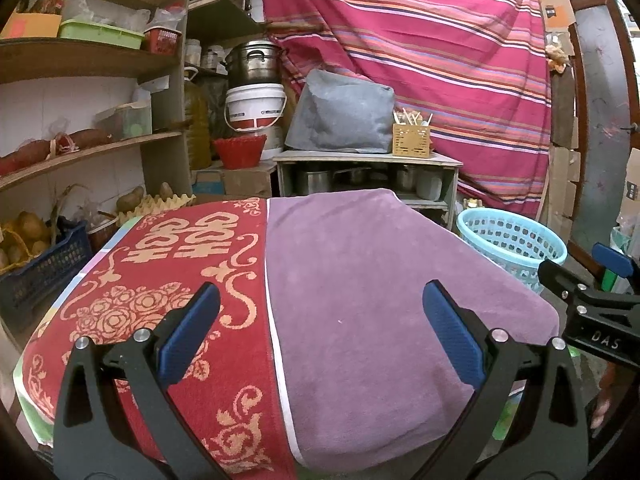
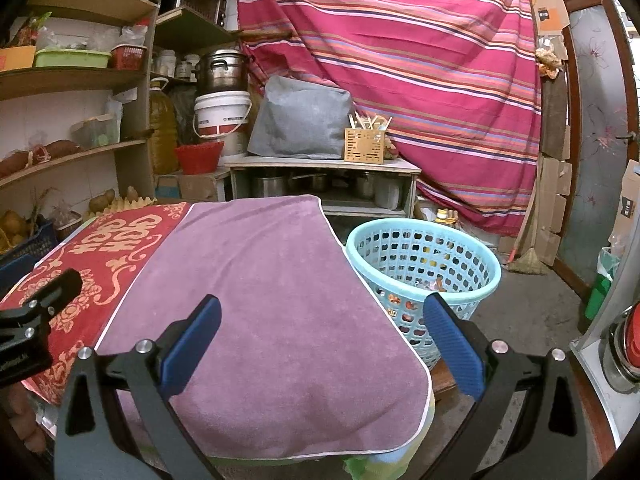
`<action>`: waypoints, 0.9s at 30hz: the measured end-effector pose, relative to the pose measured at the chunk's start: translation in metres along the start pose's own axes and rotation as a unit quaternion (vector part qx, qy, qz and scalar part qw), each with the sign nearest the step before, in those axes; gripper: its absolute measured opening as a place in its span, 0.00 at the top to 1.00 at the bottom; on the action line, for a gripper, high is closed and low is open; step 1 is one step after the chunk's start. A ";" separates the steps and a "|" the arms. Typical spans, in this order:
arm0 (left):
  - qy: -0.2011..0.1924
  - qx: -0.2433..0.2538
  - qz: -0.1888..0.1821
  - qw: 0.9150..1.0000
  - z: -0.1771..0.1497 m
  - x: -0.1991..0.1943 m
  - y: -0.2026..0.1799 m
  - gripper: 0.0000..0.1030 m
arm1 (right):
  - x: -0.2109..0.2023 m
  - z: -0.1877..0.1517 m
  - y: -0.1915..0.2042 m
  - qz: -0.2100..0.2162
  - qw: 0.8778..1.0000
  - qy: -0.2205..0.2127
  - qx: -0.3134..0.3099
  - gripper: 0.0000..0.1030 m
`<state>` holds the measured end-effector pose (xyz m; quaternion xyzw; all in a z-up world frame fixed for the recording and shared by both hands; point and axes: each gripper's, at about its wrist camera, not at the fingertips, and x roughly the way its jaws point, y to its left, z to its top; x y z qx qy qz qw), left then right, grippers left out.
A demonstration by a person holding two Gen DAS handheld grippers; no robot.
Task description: Collect trash
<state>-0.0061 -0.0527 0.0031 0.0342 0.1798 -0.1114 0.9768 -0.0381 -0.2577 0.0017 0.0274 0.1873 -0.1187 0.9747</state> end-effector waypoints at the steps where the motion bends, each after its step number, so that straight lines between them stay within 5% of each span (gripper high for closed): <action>1: -0.001 0.001 0.000 1.000 0.000 0.000 -0.001 0.05 | 0.000 0.000 0.000 0.000 1.000 0.000 0.000 0.04; 27: 0.001 0.003 0.000 1.000 0.002 -0.002 -0.002 0.05 | 0.000 0.000 -0.001 0.001 1.000 -0.001 -0.002 0.04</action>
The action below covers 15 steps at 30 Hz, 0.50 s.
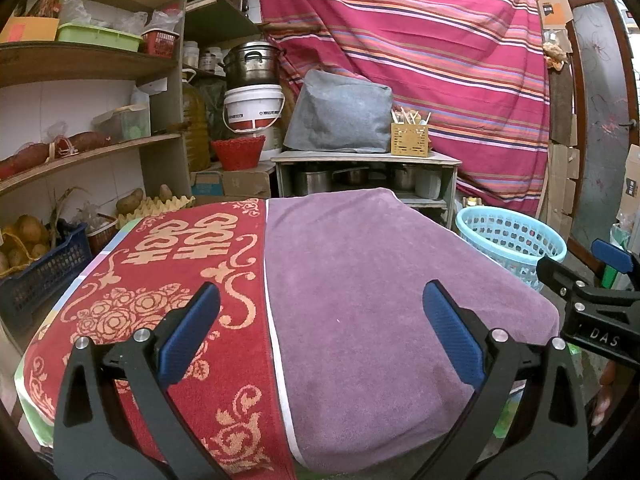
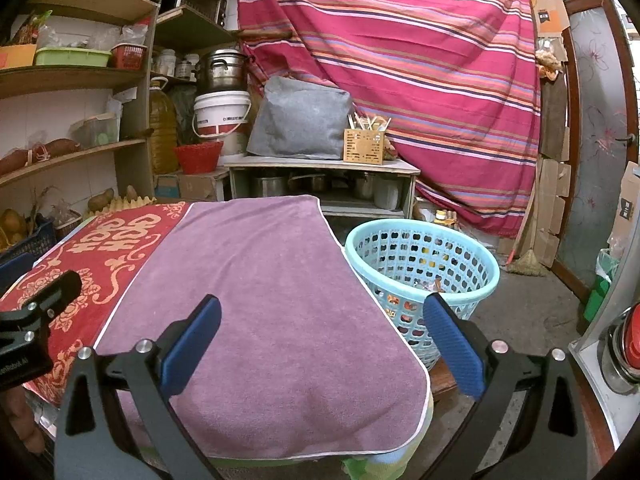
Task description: Collect trash
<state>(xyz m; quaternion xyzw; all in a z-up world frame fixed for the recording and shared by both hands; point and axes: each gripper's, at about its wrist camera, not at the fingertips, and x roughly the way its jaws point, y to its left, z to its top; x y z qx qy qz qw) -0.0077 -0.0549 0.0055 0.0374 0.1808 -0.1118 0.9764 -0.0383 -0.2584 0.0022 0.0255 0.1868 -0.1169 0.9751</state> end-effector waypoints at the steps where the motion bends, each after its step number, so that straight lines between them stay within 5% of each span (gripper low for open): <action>1: 0.000 0.000 0.000 1.000 0.000 0.000 0.000 0.05 | 0.000 0.000 0.000 0.000 1.000 -0.001 0.000 0.04; 15: 0.000 0.000 -0.001 1.000 0.000 0.000 0.001 0.05 | 0.000 0.000 0.000 0.000 1.000 0.000 -0.001 0.04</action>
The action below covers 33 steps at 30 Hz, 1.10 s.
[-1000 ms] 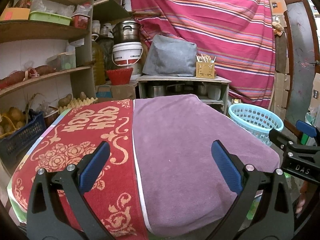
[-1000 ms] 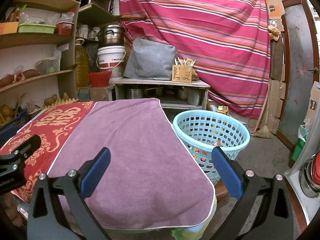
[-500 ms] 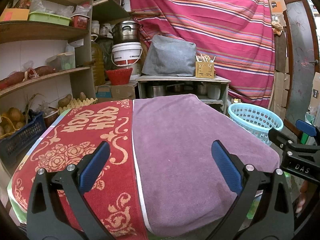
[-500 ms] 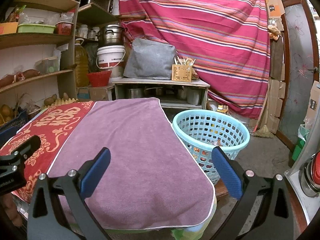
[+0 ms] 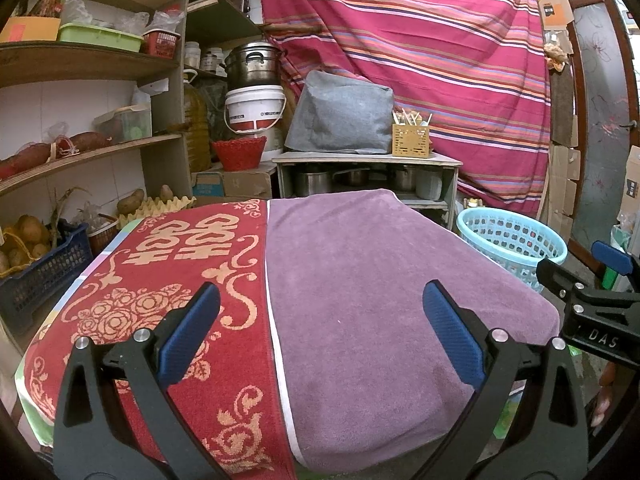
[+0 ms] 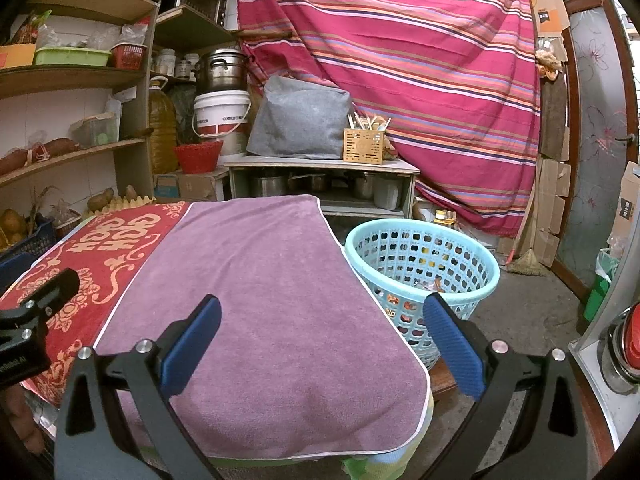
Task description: Collect trash
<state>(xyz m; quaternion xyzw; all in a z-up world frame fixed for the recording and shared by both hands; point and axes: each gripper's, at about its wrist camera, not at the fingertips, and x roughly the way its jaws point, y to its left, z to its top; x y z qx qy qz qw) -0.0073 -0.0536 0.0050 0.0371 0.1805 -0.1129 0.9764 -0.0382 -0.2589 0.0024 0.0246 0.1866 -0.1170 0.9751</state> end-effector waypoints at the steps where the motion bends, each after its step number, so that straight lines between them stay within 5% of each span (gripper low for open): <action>1: 0.000 0.000 0.000 1.000 0.000 0.000 0.000 0.05 | 0.000 0.000 0.000 0.000 1.000 0.000 0.000 0.04; 33: -0.001 -0.001 0.001 1.000 0.001 -0.001 0.002 0.05 | 0.001 0.000 -0.003 0.000 1.000 0.000 0.000 0.04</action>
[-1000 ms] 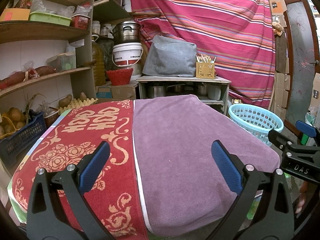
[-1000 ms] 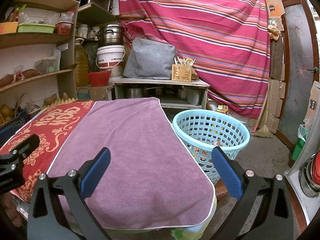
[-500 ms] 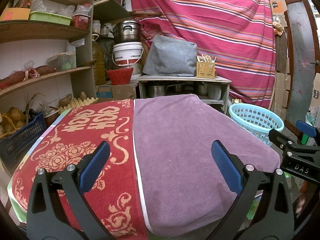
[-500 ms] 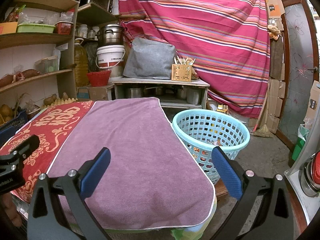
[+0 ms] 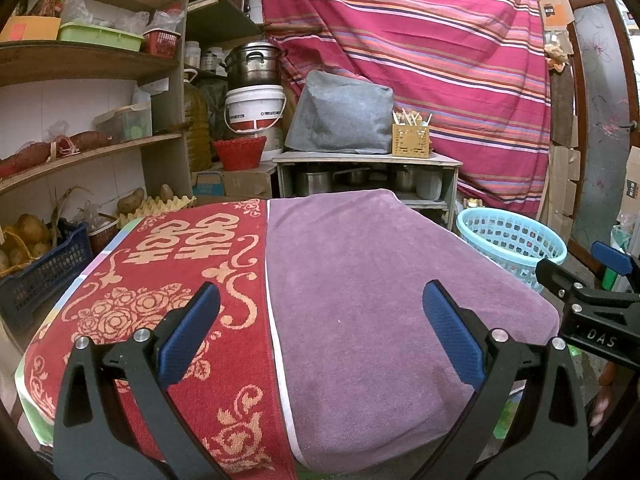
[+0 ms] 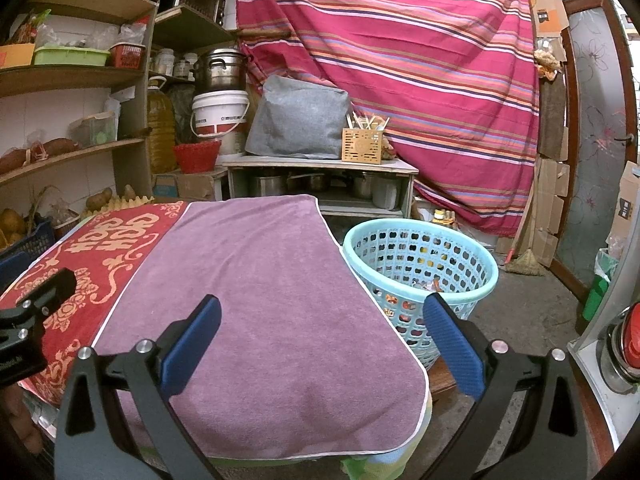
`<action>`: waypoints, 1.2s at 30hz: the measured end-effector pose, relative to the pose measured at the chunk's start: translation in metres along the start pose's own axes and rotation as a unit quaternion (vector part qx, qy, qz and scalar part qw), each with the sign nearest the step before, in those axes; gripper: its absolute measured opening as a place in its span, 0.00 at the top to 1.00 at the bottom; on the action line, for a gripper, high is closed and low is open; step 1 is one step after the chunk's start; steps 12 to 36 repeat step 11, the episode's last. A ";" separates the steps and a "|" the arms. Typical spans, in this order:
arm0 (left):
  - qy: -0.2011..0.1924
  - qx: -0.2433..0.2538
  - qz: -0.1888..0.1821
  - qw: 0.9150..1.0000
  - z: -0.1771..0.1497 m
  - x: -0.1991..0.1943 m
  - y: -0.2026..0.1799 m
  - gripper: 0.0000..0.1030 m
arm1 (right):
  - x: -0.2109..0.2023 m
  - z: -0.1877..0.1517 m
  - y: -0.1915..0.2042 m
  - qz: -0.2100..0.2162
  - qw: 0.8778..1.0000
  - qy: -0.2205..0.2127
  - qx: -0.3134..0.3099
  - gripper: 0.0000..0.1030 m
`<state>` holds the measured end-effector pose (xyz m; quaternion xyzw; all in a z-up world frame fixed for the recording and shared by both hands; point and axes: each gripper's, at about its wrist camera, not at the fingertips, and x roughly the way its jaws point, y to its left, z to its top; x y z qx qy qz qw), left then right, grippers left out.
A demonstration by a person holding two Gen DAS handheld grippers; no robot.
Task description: Collect trash
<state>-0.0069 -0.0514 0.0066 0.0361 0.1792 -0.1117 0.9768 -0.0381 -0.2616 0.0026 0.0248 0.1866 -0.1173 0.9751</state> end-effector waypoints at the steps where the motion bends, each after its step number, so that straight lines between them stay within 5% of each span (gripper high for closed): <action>1: 0.000 0.000 0.000 1.000 0.000 0.000 0.000 0.05 | 0.000 0.000 0.000 0.000 1.000 0.000 0.000 0.04; 36: -0.004 0.003 0.000 1.000 0.000 -0.003 -0.003 0.05 | 0.000 0.000 0.000 0.000 1.000 0.000 0.000 0.04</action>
